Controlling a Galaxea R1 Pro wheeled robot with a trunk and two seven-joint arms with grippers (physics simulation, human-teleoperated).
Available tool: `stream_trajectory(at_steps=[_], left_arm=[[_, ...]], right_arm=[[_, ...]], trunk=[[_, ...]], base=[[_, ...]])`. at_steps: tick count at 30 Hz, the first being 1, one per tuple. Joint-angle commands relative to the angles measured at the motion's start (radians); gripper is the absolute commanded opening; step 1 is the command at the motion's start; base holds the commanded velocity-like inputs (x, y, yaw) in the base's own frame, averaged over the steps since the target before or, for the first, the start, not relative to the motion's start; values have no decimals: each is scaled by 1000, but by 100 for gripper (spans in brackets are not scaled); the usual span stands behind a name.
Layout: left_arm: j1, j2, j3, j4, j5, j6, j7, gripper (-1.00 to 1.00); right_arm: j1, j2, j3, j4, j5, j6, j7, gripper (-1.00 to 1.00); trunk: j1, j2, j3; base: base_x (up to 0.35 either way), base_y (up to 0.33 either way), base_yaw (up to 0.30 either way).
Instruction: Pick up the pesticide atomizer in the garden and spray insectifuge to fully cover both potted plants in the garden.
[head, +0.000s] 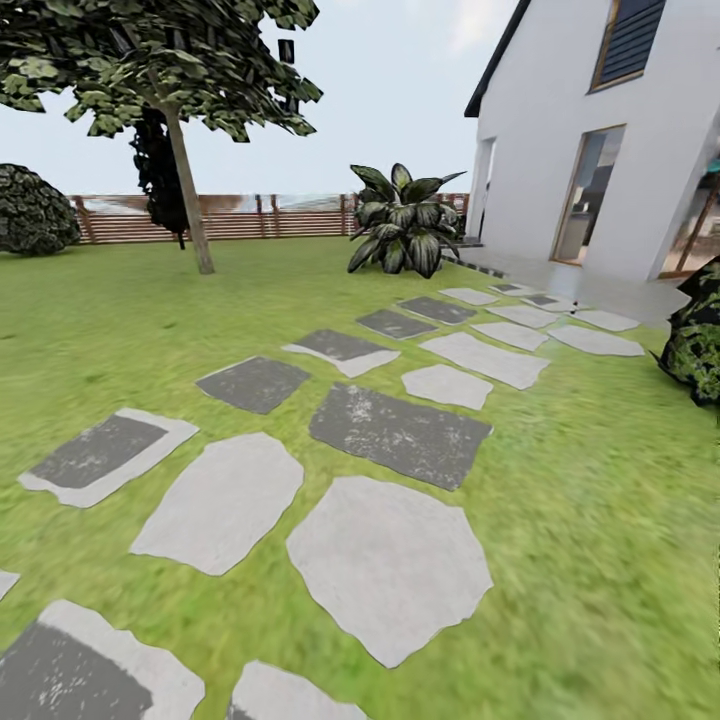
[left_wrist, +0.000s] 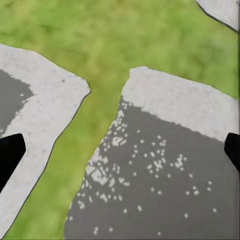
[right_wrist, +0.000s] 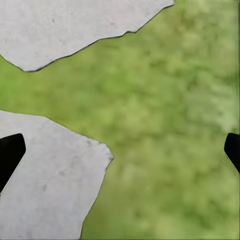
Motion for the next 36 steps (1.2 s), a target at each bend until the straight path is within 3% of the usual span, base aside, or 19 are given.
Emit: stream_trajectory(at_steps=[1,36], left_arm=[[0,0,2,1,2,-3,-1,100],[0,0,2,0,3,-3,-1,100]], right_arm=[[-1,0,-2,1,1,-3,0,100],[-1,0,-2,1,1,-3,0,100]], trunk=[[0,0,-1],[0,0,-1]], base=[[335,89,-193],[335,6,-10]])
